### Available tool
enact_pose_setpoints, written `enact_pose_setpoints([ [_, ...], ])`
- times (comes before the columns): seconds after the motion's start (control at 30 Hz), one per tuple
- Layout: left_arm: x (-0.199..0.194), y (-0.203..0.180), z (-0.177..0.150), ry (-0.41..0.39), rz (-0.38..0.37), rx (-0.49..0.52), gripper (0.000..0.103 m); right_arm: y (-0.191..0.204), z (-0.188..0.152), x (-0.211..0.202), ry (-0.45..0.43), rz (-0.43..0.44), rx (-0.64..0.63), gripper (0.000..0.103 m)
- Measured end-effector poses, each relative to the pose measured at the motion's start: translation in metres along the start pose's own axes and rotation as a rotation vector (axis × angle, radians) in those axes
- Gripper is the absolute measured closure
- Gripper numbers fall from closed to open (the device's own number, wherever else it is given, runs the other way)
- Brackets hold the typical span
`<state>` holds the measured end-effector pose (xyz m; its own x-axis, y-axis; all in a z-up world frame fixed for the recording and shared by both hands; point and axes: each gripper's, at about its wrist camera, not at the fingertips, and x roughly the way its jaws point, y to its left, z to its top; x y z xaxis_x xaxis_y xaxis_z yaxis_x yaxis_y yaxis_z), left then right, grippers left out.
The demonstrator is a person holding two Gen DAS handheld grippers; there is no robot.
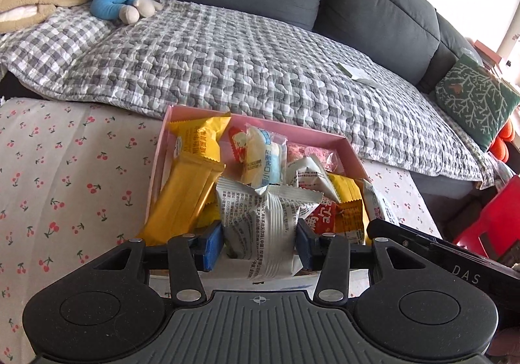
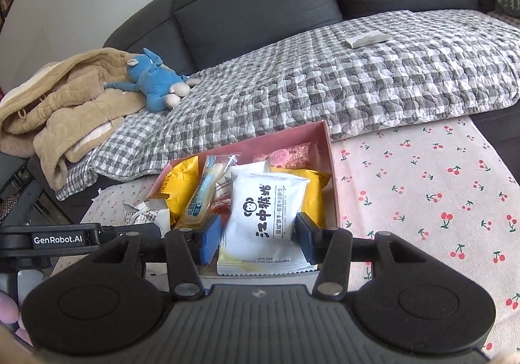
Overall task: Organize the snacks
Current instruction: 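Carry the grey wafer pack and white cookie pack into the box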
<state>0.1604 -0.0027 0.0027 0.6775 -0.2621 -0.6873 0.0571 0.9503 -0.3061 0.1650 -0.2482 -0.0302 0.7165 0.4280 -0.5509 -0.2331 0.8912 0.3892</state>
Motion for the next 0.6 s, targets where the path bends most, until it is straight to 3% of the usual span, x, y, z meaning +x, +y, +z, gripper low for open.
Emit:
enact_pose_setpoints([
  [0.4,0.021,-0.010,0.012,-0.007,0.038,0.032,0.060,-0.008,0.003,0.011,-0.001,0.004,0.024,0.055],
  [0.47,0.023,-0.011,0.012,-0.013,0.044,0.037,0.059,-0.009,0.004,0.010,-0.003,0.002,0.035,0.051],
  [0.53,0.024,-0.011,0.012,-0.015,0.043,0.042,0.052,-0.010,0.004,0.010,-0.010,0.003,0.044,0.036],
  [0.6,0.024,-0.011,0.012,-0.015,0.032,0.039,0.045,-0.010,0.005,0.009,-0.013,-0.002,0.043,0.034],
])
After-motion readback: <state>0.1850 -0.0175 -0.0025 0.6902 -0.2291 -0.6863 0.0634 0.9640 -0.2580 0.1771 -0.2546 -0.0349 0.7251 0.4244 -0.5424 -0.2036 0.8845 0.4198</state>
